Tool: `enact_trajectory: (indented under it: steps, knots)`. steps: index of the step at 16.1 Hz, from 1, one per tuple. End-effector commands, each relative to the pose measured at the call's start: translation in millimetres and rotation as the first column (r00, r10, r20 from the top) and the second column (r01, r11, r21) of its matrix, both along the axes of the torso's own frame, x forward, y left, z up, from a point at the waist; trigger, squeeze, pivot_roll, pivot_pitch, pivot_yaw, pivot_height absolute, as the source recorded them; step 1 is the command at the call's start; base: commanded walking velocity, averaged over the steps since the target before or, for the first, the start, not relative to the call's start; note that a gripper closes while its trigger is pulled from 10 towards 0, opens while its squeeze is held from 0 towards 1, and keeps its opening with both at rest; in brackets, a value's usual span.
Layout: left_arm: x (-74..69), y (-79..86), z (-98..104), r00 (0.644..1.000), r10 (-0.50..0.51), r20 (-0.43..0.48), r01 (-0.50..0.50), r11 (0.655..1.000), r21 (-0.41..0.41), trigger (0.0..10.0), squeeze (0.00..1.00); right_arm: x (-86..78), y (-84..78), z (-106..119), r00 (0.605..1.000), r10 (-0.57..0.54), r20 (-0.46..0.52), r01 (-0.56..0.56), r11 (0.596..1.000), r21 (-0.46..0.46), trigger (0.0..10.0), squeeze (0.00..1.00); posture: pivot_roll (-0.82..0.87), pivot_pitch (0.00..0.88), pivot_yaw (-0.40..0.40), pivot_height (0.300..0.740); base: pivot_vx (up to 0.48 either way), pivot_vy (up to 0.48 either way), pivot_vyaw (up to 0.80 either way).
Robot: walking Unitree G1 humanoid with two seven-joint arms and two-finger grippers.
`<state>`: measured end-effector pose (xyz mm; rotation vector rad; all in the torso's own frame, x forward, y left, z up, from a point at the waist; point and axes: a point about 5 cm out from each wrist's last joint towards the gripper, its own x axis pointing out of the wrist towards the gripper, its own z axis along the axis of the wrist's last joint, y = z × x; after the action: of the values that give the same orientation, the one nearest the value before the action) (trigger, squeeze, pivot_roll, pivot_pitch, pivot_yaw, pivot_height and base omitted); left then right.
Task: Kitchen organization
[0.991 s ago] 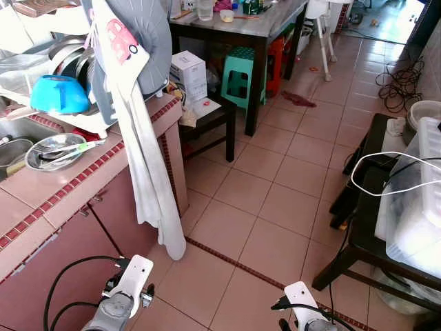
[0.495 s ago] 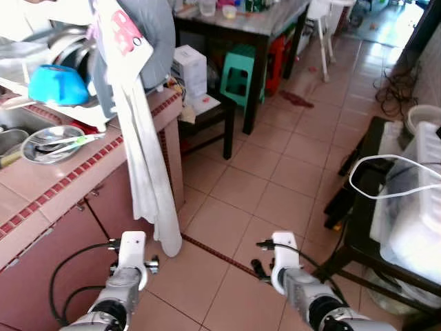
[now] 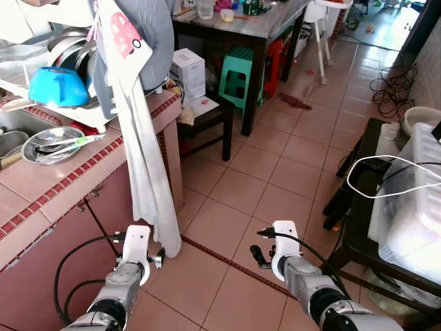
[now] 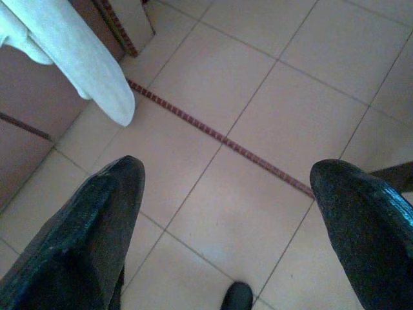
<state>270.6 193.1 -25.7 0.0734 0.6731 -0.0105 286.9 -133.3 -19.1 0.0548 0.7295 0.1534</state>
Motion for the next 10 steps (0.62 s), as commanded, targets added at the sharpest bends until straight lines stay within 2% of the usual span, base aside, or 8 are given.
enact_trajectory:
  steps: [1, 3, 4, 6, 8, 10]
  knots:
    - [-1.5, 3.5, 0, 1.0, -0.009, 0.012, 0.009, 1.0, 0.0, 10.0, 0.0, 2.6, -4.6, 3, 1.0, 0.005, 0.03, -0.005, 1.0, 0.001, 10.0, 0.0, 0.08, 0.0, -0.012, 0.74, 0.0, 0.0, 0.0]
    - [-11.2, 14.4, 0, 0.998, 0.001, 0.07, 0.0, 1.0, -0.012, 10.0, 0.0, 7.4, -12.1, 12, 0.988, 0.061, 0.144, -0.057, 0.998, -0.026, 10.0, 0.0, 0.07, 0.0, -0.006, 0.74, 0.0, 0.0, 0.0]
    - [-14.6, 19.0, 4, 0.99, 0.008, 0.137, -0.007, 1.0, -0.004, 10.0, 0.0, 11.0, -15.4, 19, 0.972, 0.097, 0.214, -0.086, 0.995, -0.059, 10.0, 0.0, 0.06, 0.0, -0.011, 0.74, 0.0, 0.0, 0.0]
    - [-22.0, 20.9, 13, 0.969, 0.002, 0.248, 0.001, 1.0, -0.012, 10.0, 0.0, 12.2, -21.2, 29, 0.947, 0.131, 0.294, -0.113, 0.991, -0.078, 10.0, 0.0, 0.06, 0.0, -0.017, 0.74, 0.0, 0.0, 0.0]
    - [-33.0, 20.5, 24, 0.945, -0.034, 0.326, 0.038, 0.999, -0.005, 10.0, 0.0, 4.6, -30.0, 37, 0.923, 0.157, 0.35, -0.13, 0.987, -0.098, 10.0, 0.0, 0.06, 0.0, -0.022, 0.74, 0.0, 0.0, 0.0]
    - [-48.1, 20.5, 37, 0.933, -0.064, 0.355, 0.05, 0.998, 0.047, 10.0, 0.0, -13.3, -38.9, 46, 0.906, 0.141, 0.399, -0.113, 0.989, -0.093, 10.0, 0.0, 0.07, 0.012, -0.023, 0.74, 0.0, 0.0, 0.0]
